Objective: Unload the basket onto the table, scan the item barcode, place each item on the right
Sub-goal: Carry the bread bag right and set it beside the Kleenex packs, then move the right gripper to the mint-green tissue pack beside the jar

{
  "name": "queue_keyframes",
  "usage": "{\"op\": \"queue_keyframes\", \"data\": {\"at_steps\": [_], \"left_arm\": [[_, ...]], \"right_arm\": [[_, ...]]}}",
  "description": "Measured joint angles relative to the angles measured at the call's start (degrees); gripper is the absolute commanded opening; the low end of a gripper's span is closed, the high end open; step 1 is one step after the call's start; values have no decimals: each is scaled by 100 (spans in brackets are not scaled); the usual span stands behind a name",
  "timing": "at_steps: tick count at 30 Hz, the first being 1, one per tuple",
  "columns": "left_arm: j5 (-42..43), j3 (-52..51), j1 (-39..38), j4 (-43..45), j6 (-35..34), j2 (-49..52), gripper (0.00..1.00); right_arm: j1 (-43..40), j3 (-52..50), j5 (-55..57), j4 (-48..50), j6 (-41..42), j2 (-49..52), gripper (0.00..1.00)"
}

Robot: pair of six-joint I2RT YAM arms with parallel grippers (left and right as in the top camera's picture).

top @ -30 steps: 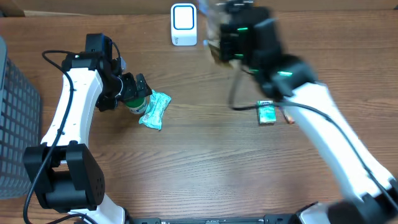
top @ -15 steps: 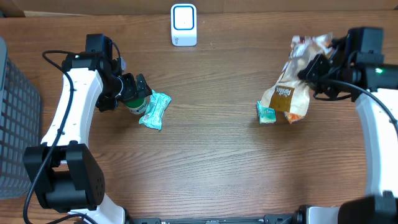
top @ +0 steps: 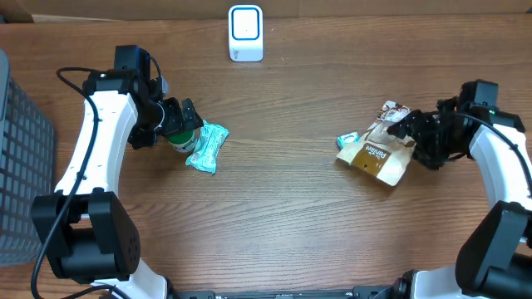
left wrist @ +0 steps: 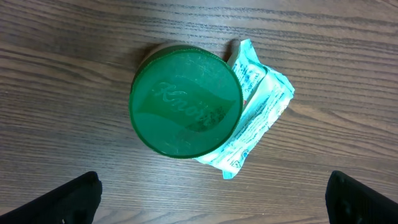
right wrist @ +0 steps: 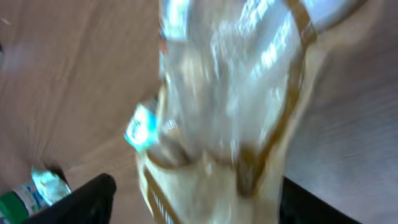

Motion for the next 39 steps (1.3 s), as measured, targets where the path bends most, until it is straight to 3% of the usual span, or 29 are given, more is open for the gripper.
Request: {"op": "queue_keyframes", "data": {"at_steps": [4,11,13,17,24,29,35,37,39], "left_arm": [[0,0,0,4,0,0,99],[-2,0,0,4,0,0,99],[-2,0,0,4,0,0,99],[0,0,0,0,0,0,99],[0,0,0,2,0,0,100],[-2,0,0,2,0,0,100],[50,0,0,356,-22,0,100],[42,0,0,321,-33,0,73],[31,0,0,317,20,0,63]], "right_arm": [[-24,319,-9,-758,-280,13,84],[339,1985,101,-2225,-905,11,99],[549,2378,173,-2358,-999,11,100],[994,2651,142,-2011,-1064,0,100],[2214,2656,-179,-483,-1115,168,100],[3141,2669,-278,240,-1128,920,100],[3755,2667,-271,970,-1130,1768,93],[3873,2667,-271,1198,-1119,1882,90],[3980,2667,-275,1440,-1126,1941,89]]}}
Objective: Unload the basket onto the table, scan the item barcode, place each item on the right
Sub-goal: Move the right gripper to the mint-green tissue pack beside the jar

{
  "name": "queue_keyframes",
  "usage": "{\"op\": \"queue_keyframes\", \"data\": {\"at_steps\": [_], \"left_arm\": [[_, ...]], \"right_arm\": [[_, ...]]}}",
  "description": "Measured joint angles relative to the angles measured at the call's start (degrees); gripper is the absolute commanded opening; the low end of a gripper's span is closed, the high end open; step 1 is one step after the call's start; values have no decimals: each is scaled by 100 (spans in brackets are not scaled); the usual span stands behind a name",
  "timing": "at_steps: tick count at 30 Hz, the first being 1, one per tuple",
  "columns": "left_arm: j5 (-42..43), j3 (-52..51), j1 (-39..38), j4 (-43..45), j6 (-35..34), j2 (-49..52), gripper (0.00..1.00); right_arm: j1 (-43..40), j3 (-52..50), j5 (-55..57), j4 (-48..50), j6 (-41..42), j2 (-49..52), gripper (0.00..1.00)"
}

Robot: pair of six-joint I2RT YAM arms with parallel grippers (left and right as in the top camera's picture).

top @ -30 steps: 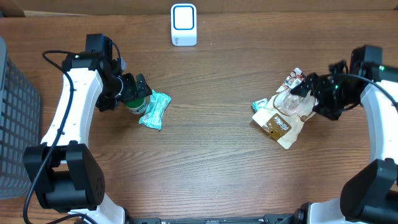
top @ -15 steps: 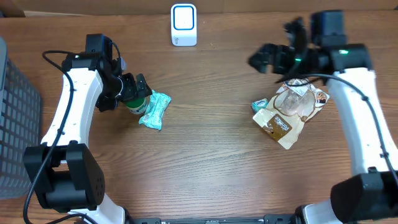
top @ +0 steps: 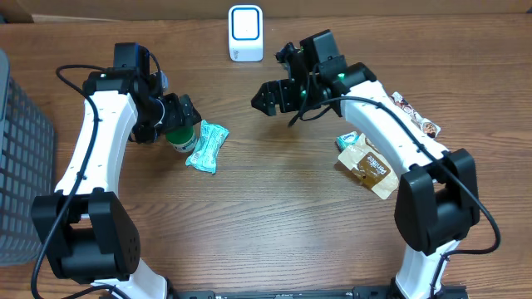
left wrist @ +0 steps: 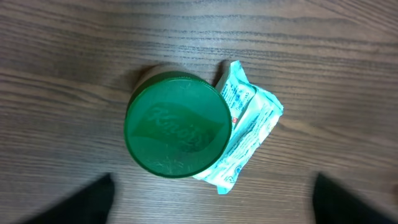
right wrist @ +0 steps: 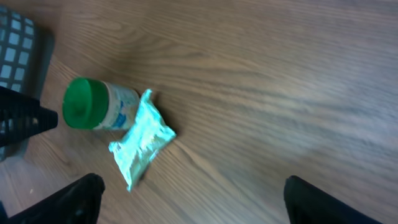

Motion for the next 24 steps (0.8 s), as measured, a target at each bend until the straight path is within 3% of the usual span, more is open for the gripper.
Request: {"op": "queue_keyframes", "data": {"at_steps": [2,7,14,24], "left_arm": [[-11,70,44,-188,42,7,59],[-11,1036,330,-1032,114,39,62],[-15,2715,994,-1650,133,39,64],[-28,2494,1073,-1744,133,37,62]], "right_arm": [[98,0,2,168,-4,46,89],[387,0,4,564,-2,332,88],[1038,0,87,1510,267,973,76],[1318,0,393,2192,1154,1593,60]]}}
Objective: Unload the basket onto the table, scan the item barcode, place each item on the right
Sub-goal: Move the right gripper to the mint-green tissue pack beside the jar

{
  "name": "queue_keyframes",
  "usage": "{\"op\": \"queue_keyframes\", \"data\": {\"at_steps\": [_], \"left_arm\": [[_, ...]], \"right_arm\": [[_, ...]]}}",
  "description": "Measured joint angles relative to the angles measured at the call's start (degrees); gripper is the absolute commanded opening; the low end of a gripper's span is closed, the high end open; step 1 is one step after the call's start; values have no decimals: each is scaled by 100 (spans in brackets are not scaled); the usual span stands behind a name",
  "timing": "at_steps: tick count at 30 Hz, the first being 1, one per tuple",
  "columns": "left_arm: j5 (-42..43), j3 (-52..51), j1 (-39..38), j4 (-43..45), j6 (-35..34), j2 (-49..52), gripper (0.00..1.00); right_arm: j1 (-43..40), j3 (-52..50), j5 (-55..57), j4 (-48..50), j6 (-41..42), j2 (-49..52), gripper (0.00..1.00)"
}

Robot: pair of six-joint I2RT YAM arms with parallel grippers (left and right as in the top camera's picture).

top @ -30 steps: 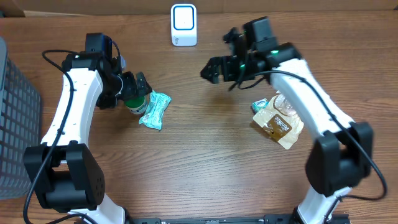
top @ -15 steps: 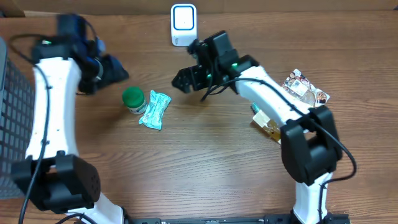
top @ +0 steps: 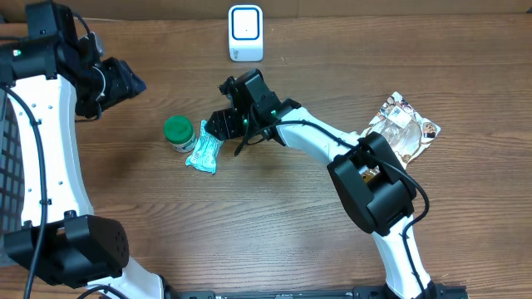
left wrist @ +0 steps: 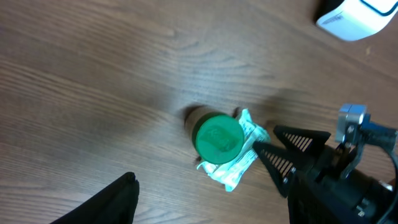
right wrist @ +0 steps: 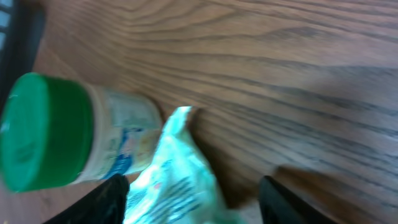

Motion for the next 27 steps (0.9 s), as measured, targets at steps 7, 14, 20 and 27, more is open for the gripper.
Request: {"op": "queue_keyframes", "data": {"at_steps": [7,14,20,27], "left_arm": [[2,-417,0,90,0,0,61],[0,-459,0,96,-2,0,57],[0,-459,-55,96,-2,0,56],[0,-459,-376,101,-2,0,57]], "right_arm": [[-31,0,26,-107,164,94,21],[-31,9,-42,-372,201,94,4],[-46,24,-127,-890,190,94,4],[-221,57,-243,-1834,81,87,5]]}}
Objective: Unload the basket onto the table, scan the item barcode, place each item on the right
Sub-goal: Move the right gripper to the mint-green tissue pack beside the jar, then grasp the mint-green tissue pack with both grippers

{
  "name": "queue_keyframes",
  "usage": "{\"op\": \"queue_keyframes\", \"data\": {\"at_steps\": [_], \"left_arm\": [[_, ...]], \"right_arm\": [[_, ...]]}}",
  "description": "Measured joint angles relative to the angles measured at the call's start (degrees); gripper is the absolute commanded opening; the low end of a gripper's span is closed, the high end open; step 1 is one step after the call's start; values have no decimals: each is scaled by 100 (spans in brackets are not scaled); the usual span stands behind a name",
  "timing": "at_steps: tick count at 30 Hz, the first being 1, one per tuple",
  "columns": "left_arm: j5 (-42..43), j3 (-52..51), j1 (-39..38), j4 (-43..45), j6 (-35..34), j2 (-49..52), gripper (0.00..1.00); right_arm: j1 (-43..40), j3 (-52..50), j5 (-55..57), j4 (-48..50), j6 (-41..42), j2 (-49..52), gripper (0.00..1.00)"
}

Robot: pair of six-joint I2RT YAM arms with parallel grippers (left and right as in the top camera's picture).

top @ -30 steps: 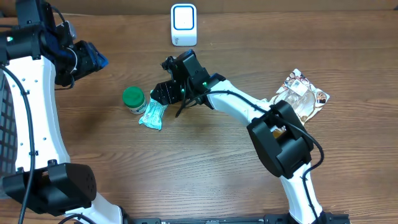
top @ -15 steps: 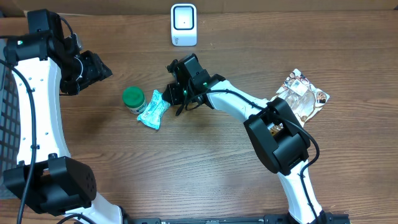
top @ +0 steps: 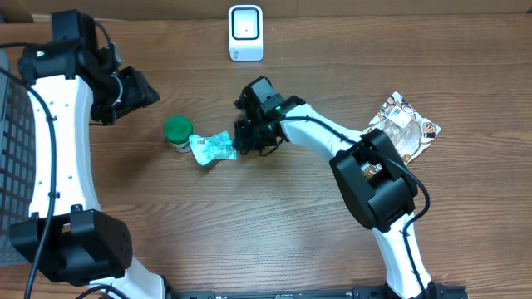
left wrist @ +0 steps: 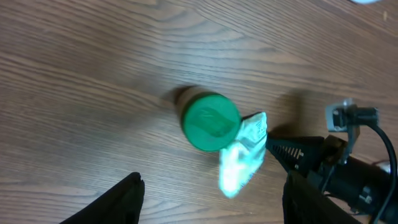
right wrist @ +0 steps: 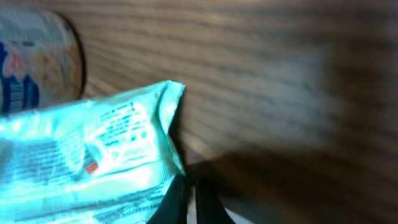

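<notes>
A teal foil packet (top: 212,147) lies beside a green-lidded jar (top: 177,131) left of the table's middle. My right gripper (top: 241,148) is shut on the packet's right edge. In the right wrist view the fingers (right wrist: 177,199) pinch the packet (right wrist: 93,162) with the jar (right wrist: 37,62) behind. The white barcode scanner (top: 245,33) stands at the back centre. My left gripper (top: 137,90) hangs open up and left of the jar, holding nothing. Its wrist view looks down on the jar's lid (left wrist: 213,122), the packet (left wrist: 244,157) and the right gripper (left wrist: 273,148).
A grey mesh basket (top: 8,166) stands at the left edge. A clear printed snack bag (top: 405,124) lies at the right, next to the right arm's base. The right arm stretches from there across the middle of the wooden table (top: 274,224).
My right gripper was open beside the packet and is now shut on its right edge. The packet has turned to lie crosswise. My left gripper has shifted a little right, nearer the jar.
First my left gripper stood open over the jar, and my right was at the snack bags on the right. Then the right arm was at the table's middle. Later the left gripper was far back left, the right open at the packet, which it now grips.
</notes>
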Motion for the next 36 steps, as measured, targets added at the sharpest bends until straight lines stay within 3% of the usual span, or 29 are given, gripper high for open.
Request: {"op": "queue_keyframes", "data": {"at_steps": [3,5,7,11,14,22,28,30,34,36], "left_arm": [[4,0,-116,22,0,0,58],[4,0,-162,22,0,0,58],[2,0,-166,24,0,0,59],[0,0,-166,33,0,0,59],[0,0,-166,35,0,0,59],[0,0,-166,2,0,0,60],[0,0,-166,-9,0,0,60],[0,0,-166,-11,0,0,60],[0,0,-166,-9,0,0,59],[0,0,-166,-11,0,0,59]], "right_arm": [[-120,26,4,-411,-131,-66,12],[-192,66,94,-761,-188,-142,29],[-243,94,170,-933,-275,-227,36],[-297,184,166,-837,-400,-407,44],[-269,254,87,-518,-610,-450,58],[116,293,-59,350,-1005,-317,60],[186,297,-435,380,-1119,127,53],[184,297,-479,345,-1139,127,42],[223,297,-581,216,-1154,127,8],[236,299,-632,162,-1152,127,4]]}}
